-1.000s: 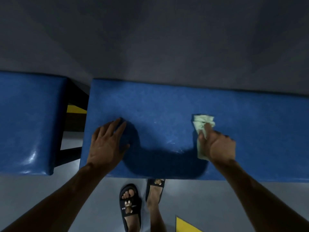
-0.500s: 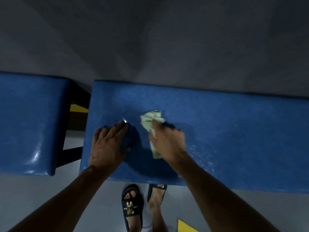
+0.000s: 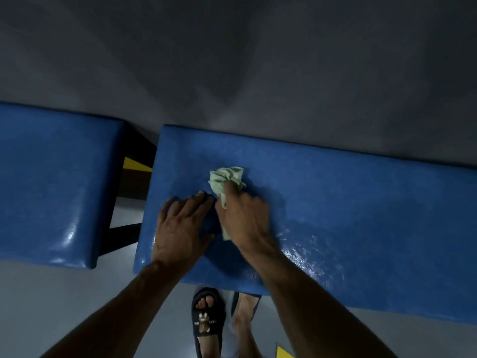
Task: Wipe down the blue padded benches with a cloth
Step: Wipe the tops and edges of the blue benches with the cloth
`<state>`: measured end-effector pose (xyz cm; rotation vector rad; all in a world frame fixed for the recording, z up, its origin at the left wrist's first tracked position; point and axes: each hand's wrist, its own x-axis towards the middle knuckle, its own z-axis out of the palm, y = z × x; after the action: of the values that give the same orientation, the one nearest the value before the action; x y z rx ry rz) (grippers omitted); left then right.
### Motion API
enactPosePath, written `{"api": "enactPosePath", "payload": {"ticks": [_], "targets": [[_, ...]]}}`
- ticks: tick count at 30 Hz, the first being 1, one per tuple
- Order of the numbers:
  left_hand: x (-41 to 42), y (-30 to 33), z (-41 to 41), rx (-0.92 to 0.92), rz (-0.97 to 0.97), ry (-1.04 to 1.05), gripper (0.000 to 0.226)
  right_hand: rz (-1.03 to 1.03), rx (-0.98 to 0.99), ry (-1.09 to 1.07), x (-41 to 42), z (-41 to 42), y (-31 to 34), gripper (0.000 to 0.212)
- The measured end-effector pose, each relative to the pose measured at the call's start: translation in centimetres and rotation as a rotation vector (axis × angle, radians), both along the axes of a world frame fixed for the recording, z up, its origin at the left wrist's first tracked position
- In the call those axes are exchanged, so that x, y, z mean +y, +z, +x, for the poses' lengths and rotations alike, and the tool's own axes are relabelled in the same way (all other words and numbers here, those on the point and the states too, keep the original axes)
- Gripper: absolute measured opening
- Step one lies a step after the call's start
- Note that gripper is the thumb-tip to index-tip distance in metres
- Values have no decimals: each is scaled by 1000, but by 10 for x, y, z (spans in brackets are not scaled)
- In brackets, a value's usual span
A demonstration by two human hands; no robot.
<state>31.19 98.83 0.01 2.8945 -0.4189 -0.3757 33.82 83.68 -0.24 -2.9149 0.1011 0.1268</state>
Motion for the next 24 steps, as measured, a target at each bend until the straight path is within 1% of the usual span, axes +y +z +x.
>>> {"api": "enactPosePath", "payload": {"ticks": [1, 3, 6, 9, 11, 13, 15, 17, 18, 20, 22, 23, 24], "targets": [[0, 0, 0, 1, 7, 0, 84, -14, -3, 69, -8, 2, 0, 24], [2, -1, 0, 12, 1, 1, 84, -69, 24, 96, -45, 5, -2, 26], [5, -3, -2, 27, -11, 8, 85, -212, -9, -91, -128, 1, -1, 39], [5, -7, -1, 30, -31, 11, 84, -208, -11, -289, -182, -7, 6, 34], [5, -8, -2, 33, -49, 22, 83, -178, 16, -400, -182, -4, 3, 32], [4, -9, -4, 37, -67, 36, 85, -155, -15, -524, -156, 1, -4, 36], [4, -9, -4, 30, -74, 41, 87, -92, -51, -556, -118, 12, -7, 42], [5, -10, -2, 25, -66, 27, 89, -58, -17, -475, -83, 27, -7, 33], [5, -11, -2, 25, -65, 23, 89, -55, -2, -402, -68, 34, -6, 27], [4, -10, -2, 28, -66, 30, 90, -71, -9, -198, -48, 46, 0, 25], [4, -9, -2, 23, -62, 30, 89, -101, 16, 9, -50, 52, 1, 23], [4, -9, -2, 16, -65, 29, 89, -117, 7, 83, -60, 54, 0, 24], [4, -10, -1, 11, -73, 29, 89, -141, -7, 109, -76, 57, 0, 26]]}}
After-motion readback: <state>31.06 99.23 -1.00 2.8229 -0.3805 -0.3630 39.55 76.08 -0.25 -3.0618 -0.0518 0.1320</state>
